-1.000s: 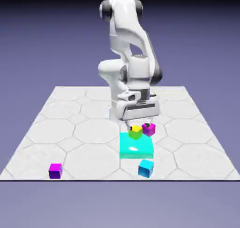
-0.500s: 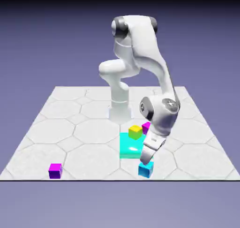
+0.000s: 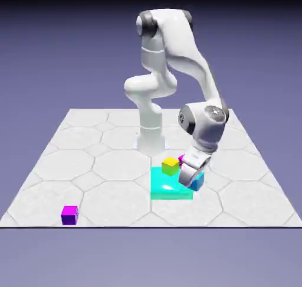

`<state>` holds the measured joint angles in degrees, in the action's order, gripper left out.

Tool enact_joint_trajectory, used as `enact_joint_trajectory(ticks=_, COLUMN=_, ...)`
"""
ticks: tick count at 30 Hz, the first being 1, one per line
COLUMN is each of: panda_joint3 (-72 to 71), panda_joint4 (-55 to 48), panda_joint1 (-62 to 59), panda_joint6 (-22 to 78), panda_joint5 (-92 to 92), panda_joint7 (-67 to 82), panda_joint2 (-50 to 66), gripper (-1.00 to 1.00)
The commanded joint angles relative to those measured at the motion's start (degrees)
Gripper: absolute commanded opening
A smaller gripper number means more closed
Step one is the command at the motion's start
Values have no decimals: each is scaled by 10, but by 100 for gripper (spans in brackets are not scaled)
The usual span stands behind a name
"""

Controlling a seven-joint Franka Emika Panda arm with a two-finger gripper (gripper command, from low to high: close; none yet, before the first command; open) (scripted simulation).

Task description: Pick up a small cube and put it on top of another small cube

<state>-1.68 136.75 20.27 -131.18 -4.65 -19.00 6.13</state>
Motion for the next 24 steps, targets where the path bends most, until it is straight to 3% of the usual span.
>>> enact_joint_trajectory(ticks=1, panda_joint3=-10, panda_joint4=16, panda_joint1=-4, panda_joint6=6, panda_joint5=6, panda_joint7=-15, panda_joint2=-21, gripper=-100)
enact_joint_trajectory(ticks=14, panda_joint3=-136, panda_joint4=217, panda_joint1=-45, panda_joint6=93, panda_joint5=109, panda_joint7=-193, panda_joint2=-291, gripper=-100)
enact_joint_trajectory(ticks=16, panda_joint3=-137, panda_joint4=218, panda_joint1=-45, panda_joint6=93, panda_joint5=110, panda_joint7=-194, panda_joint2=-292, gripper=-100)
enact_joint_trajectory(ticks=22, panda_joint3=-147, panda_joint4=269, panda_joint1=-49, panda_joint6=-47, panda_joint5=99, panda_joint7=-207, panda_joint2=-202, gripper=-100)
enact_joint_trajectory(ticks=23, panda_joint3=-147, panda_joint4=269, panda_joint1=-49, panda_joint6=-47, panda_joint5=99, panda_joint7=-207, panda_joint2=-202, gripper=100)
enact_joint_trajectory(ticks=24, panda_joint3=-147, panda_joint4=269, panda_joint1=-49, panda_joint6=-47, panda_joint5=99, panda_joint7=-207, panda_joint2=-202, gripper=100)
